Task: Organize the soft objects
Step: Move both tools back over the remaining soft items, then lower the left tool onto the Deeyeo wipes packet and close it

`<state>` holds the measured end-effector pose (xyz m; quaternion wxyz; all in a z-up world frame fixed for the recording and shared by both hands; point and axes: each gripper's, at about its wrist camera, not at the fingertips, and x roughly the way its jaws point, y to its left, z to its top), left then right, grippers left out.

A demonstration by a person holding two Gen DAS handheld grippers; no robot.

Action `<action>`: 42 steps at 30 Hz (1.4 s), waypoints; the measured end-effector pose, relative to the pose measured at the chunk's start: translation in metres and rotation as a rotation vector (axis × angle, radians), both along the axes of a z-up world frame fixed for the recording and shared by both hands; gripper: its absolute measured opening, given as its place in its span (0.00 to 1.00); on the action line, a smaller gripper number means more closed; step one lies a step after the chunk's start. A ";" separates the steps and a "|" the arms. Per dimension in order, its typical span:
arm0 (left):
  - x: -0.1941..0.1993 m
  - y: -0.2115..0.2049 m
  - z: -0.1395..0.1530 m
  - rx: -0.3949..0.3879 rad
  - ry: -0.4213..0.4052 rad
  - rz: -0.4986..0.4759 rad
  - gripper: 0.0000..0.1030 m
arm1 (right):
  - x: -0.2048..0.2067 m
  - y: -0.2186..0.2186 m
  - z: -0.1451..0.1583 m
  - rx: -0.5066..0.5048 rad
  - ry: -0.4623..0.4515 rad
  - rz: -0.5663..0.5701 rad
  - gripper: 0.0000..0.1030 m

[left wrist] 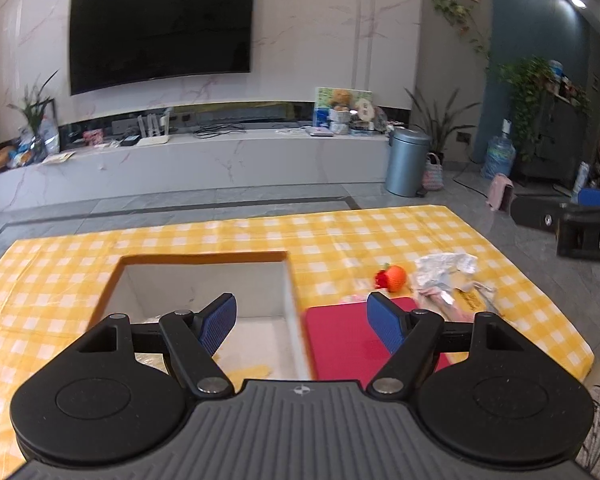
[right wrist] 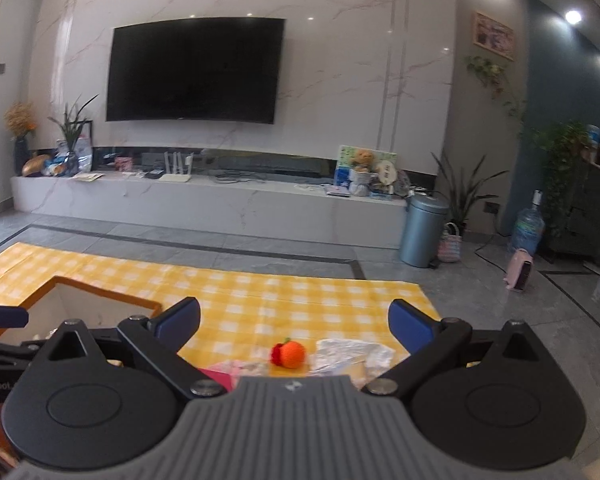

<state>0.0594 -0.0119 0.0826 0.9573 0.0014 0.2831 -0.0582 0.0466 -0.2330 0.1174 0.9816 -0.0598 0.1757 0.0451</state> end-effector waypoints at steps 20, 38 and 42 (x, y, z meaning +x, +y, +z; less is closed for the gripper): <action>0.061 -0.137 -0.036 0.015 0.211 -0.143 0.85 | 0.054 -0.123 -0.059 0.139 0.201 -0.177 0.97; 0.078 -0.146 -0.025 0.053 0.288 -0.140 0.85 | 0.136 -0.108 -0.188 -0.036 0.729 -0.146 0.87; 0.079 -0.144 -0.015 0.046 0.282 -0.153 0.85 | 0.138 -0.105 -0.194 -0.037 0.766 -0.124 0.85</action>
